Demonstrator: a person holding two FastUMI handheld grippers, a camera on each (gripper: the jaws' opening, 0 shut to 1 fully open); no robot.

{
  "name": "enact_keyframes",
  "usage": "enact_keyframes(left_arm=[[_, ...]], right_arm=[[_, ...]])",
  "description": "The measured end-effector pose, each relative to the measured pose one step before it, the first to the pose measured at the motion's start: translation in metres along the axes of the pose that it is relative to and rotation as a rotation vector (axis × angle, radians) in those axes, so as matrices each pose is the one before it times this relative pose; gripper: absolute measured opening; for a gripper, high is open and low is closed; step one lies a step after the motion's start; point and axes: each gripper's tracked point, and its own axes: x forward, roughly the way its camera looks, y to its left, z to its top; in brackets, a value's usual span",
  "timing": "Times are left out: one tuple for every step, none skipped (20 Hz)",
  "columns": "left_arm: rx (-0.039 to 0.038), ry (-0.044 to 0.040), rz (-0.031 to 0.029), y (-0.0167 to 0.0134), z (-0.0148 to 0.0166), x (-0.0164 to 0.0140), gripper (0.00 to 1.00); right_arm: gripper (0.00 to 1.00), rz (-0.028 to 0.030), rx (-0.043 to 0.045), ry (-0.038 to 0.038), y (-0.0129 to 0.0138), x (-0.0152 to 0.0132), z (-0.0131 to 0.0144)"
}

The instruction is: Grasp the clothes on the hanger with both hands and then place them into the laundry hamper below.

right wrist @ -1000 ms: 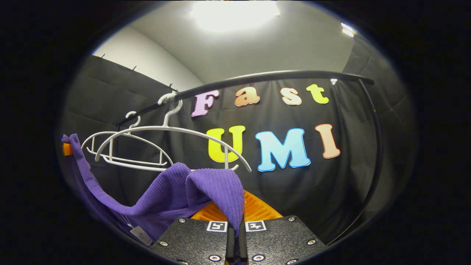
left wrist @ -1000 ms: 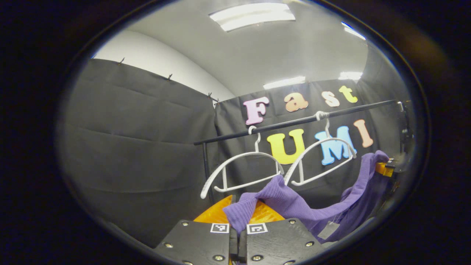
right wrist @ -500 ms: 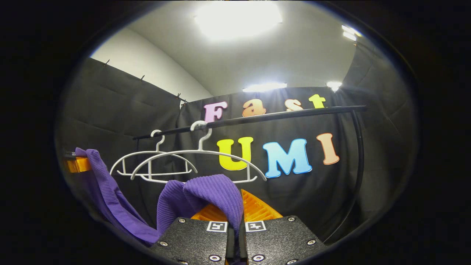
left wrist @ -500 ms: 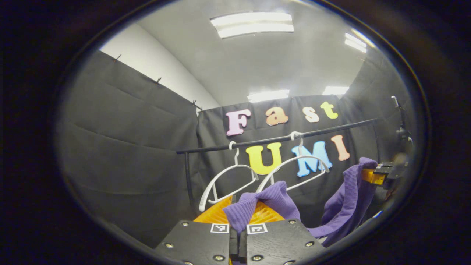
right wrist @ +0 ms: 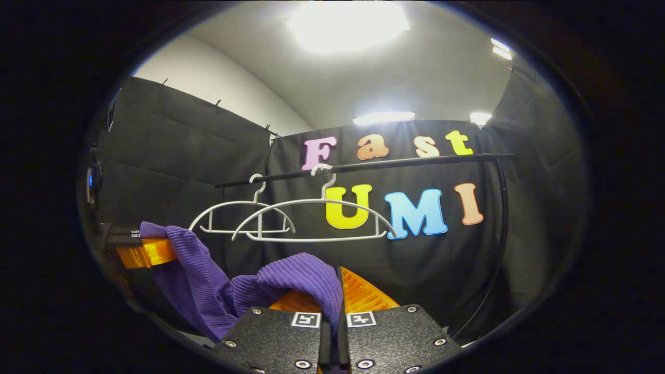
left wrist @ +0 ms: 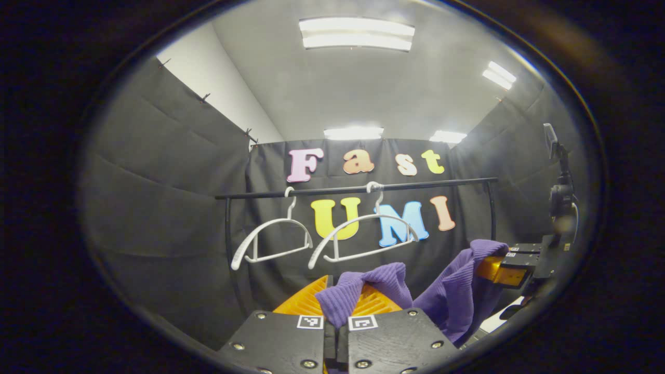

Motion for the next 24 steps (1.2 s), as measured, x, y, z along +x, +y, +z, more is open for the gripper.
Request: enact_keyframes(left_arm=[[-0.00979,0.00833,-0.01032,-0.00415,-0.00585,-0.00304,0.02],[-0.01292,0.01131,-0.01065,-0.00400,-0.00941,-0.00252,0.02],[-0.01383,0.01720,-0.01088,-0.00358,-0.01068,-0.00263,0.02],[-0.01203,0.02003,-0.00648,-0.00208,-0.01226,-0.00388,0.02],[-0.00993,0.02238,-0.00954,-0.00222,-0.01197,-0.00252,0.02],[-0.00506,0.02363,-0.00667,-0.00348,-0.01285,-0.00392,0.02],[-0.00180,0.01918,-0.00609,-0.00254,-0.01036,-0.00230,0.02],[0.00264,0.01955,-0.00402,-0.00245,-0.01145,0.00173,0.07],[0.00200,0.02009,-0.00324,-0.00202,-0.01039,0.00200,0.02],[0.00128,0.01827,-0.00374,-0.00198,-0.01218,0.00527,0.02],[0.00153,0.02144,-0.00312,-0.00212,-0.01164,0.00284,0.02],[-0.00006,0.02176,0.00012,-0.00016,-0.01585,0.00444,0.02],[-0.00072,0.02319,0.00238,-0.00015,-0.01339,0.00231,0.02],[-0.00428,0.02506,0.00255,-0.00130,-0.01243,0.00162,0.02],[-0.00638,0.02336,0.00318,-0.00036,-0.01065,0.00479,0.02],[-0.00604,0.02300,0.00382,0.00044,-0.01099,0.00253,0.02],[-0.00585,0.02024,0.00381,0.00115,-0.00883,0.00304,0.07],[-0.00277,0.02376,0.00194,-0.00165,-0.01140,-0.00090,0.02],[0.00014,0.02006,-0.00034,-0.00023,-0.00878,0.00221,0.03],[0.00405,0.02018,-0.00486,-0.00187,-0.01053,0.00313,0.03],[0.00588,0.02284,-0.00168,-0.00033,-0.01172,0.00133,0.07],[0.00642,0.02026,-0.00125,0.00091,-0.01374,0.00062,0.03],[0.00320,0.01950,-0.00001,0.00204,-0.00952,0.00173,0.02],[0.00095,0.02120,0.00062,0.00126,-0.01292,0.00041,0.07]], right_arm=[[0.04,-0.00014,0.00268,0.01960,0.00376,-0.00236,-0.00942],[0.04,0.00007,0.00495,0.02395,0.00399,-0.00343,-0.01106],[0.04,0.00025,0.00491,0.02625,0.00306,-0.00318,-0.01132],[0.04,-0.00119,0.00110,0.02719,0.00214,-0.00131,-0.01298],[0.04,-0.00168,-0.00260,0.02777,0.00204,-0.00017,-0.01163],[0.02,0.00402,-0.00777,0.02865,0.00367,-0.00206,-0.01497],[0.04,-0.00198,-0.01163,0.02874,0.00107,-0.00230,-0.01403],[0.02,-0.00281,-0.00729,0.02990,-0.00131,0.00037,-0.01300],[0.02,-0.00179,0.00076,0.02839,-0.00178,0.00330,-0.01318],[0.05,-0.00298,0.00512,0.02585,-0.00195,0.00232,-0.01204],[0.05,-0.00098,0.00266,0.02361,-0.00125,0.00454,-0.01062],[0.04,-0.00138,-0.00293,0.02444,-0.00161,0.00398,-0.01125],[0.04,-0.00604,-0.01206,0.02120,-0.00117,0.00137,-0.01164],[0.04,-0.00376,-0.01274,0.02646,-0.00106,0.00132,-0.01131],[0.04,0.00151,-0.00916,0.02423,0.00191,0.00031,-0.01253],[0.05,-0.00043,-0.00747,0.01960,0.00152,-0.00062,-0.01080],[0.05,-0.00372,-0.00626,0.02146,0.00256,-0.00256,-0.01279],[0.05,-0.00227,-0.00294,0.02258,0.00193,-0.00127,-0.01090],[0.05,-0.00122,-0.00095,0.02222,0.00074,-0.00107,-0.01109],[0.05,-0.00503,-0.00575,0.02368,-0.00044,0.00094,-0.01012],[0.05,-0.00919,-0.00738,0.02899,-0.00316,0.00027,-0.00645],[0.05,-0.00652,-0.00361,0.02577,-0.00193,0.00206,-0.00954],[0.05,-0.00240,-0.00069,0.02769,-0.00048,0.00292,-0.01041],[0.05,-0.00145,-0.00198,0.02895,-0.00072,0.00409,-0.01020]])
